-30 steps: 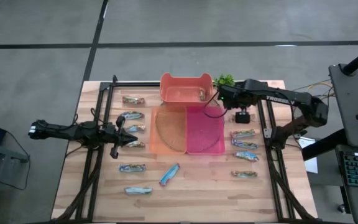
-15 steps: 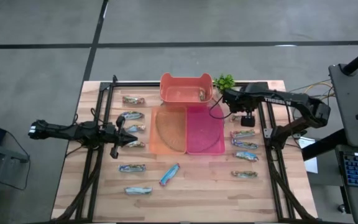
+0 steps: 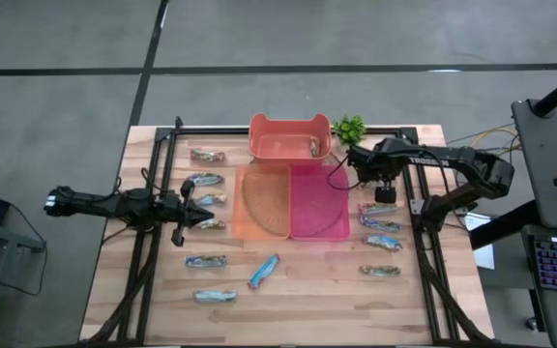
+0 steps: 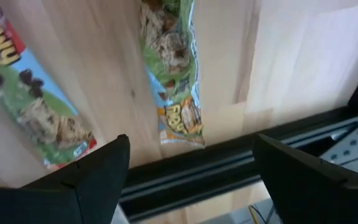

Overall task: Pick and place Granola Bars by type
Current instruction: Put the yellow granola bar into the orange bin

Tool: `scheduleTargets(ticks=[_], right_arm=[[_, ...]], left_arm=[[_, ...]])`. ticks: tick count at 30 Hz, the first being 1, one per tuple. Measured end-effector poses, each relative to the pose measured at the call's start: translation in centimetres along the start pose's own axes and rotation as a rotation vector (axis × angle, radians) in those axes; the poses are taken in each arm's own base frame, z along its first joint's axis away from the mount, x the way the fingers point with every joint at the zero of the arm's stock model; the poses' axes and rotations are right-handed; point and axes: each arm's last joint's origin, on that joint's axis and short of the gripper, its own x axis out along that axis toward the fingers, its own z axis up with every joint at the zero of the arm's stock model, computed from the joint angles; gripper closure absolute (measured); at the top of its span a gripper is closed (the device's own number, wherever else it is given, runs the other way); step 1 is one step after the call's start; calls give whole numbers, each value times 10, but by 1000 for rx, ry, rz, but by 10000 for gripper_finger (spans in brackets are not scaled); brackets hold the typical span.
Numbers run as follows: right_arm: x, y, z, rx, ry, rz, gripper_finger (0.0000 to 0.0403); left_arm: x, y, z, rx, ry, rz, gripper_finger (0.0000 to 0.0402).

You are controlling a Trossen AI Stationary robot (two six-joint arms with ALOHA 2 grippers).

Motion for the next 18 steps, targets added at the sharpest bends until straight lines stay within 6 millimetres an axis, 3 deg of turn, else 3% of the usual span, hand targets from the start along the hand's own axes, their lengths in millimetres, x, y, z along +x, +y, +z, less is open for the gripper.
scheduleTargets(ticks=[8, 18], right_arm=[[13, -5, -2, 32, -62, 30, 76], [20, 4, -15, -31, -181, 6, 77]], left_arm=[[0, 0, 0, 0, 0, 1, 401], [0, 0, 0, 0, 0, 0, 401]])
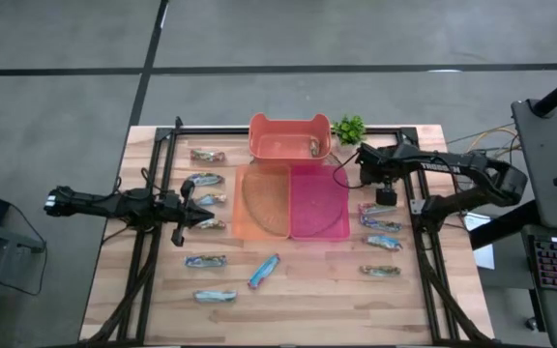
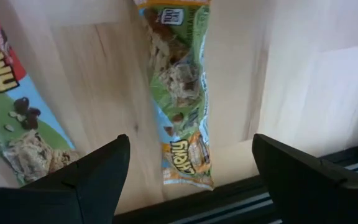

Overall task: Pick and place Granola Bars by type
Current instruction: Put the yellow granola bar into the orange bin

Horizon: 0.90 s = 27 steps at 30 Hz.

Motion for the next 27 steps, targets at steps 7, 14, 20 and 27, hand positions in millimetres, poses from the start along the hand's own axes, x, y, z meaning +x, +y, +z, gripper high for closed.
scheduleTargets(ticks=[7, 14, 20, 27], right_arm=[[10, 8, -7, -13, -15, 18, 74], [17, 8, -5, 2, -54, -2, 77], [23, 9, -4, -11, -39, 5, 78], [28, 6, -2, -1, -43, 3, 78]], left_arm=[[0, 0, 0, 0, 0, 0, 401], [0, 0, 0, 0, 0, 0, 401], [0, 0, 0, 0, 0, 0, 401], [0, 0, 0, 0, 0, 0, 401]])
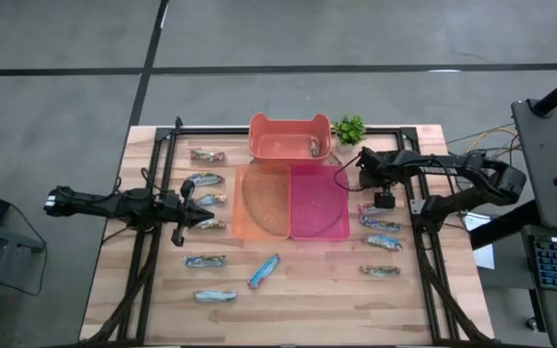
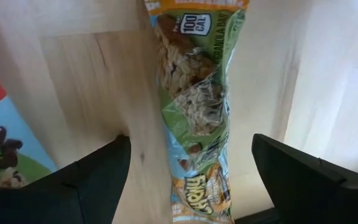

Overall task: Pick and place Granola Bars by type
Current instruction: Put the yellow granola bar into the orange bin

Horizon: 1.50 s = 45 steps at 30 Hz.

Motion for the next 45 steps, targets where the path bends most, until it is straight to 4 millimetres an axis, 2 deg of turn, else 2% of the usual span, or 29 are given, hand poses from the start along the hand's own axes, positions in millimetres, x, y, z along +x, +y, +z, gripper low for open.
scheduleTargets(ticks=[8, 11, 23, 34, 41, 45], right_arm=[[1, 0, 1, 3, 0, -3, 79], [1, 0, 1, 3, -2, 1, 94], [2, 2, 1, 8, -35, 68, 251], [2, 1, 1, 41, -39, 75, 380], [-2, 0, 0, 108, -8, 79, 390], [-15, -6, 2, 181, 25, 54, 392]], left_arm=[[0, 0, 0, 0, 0, 0, 401], [0, 0, 0, 0, 0, 1, 401], [0, 0, 0, 0, 0, 0, 401], [0, 0, 0, 0, 0, 0, 401], [0, 0, 0, 0, 0, 1, 401], [0, 0, 0, 0, 0, 0, 401]])
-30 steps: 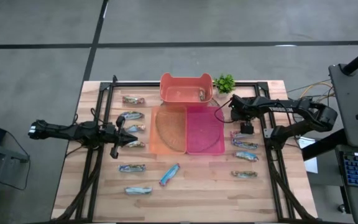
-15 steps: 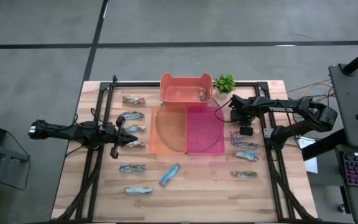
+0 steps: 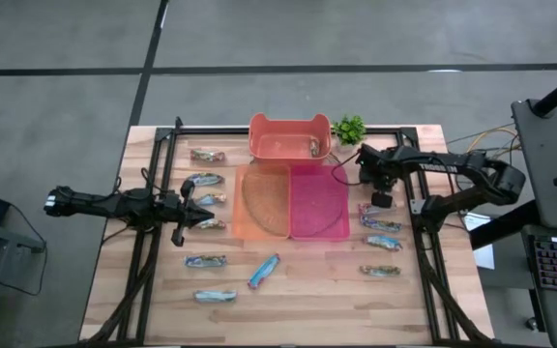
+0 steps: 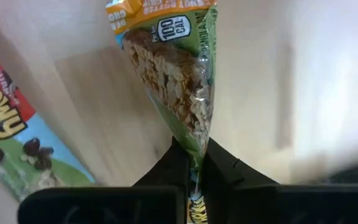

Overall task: Pick and place Granola Bars by type
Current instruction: Put the yellow granola bar into the orange bin

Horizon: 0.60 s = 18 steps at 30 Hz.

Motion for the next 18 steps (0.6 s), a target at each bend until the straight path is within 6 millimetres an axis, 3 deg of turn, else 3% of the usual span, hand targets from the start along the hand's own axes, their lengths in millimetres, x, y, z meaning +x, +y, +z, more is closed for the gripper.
scheduleTargets(ticks=[11, 18], right_arm=[[-55, -18, 13, 272, 13, -12, 393], [-98, -22, 12, 463, 74, -9, 393]], left_arm=[[0, 0, 0, 0, 0, 0, 401], [0, 0, 0, 0, 0, 0, 401]])
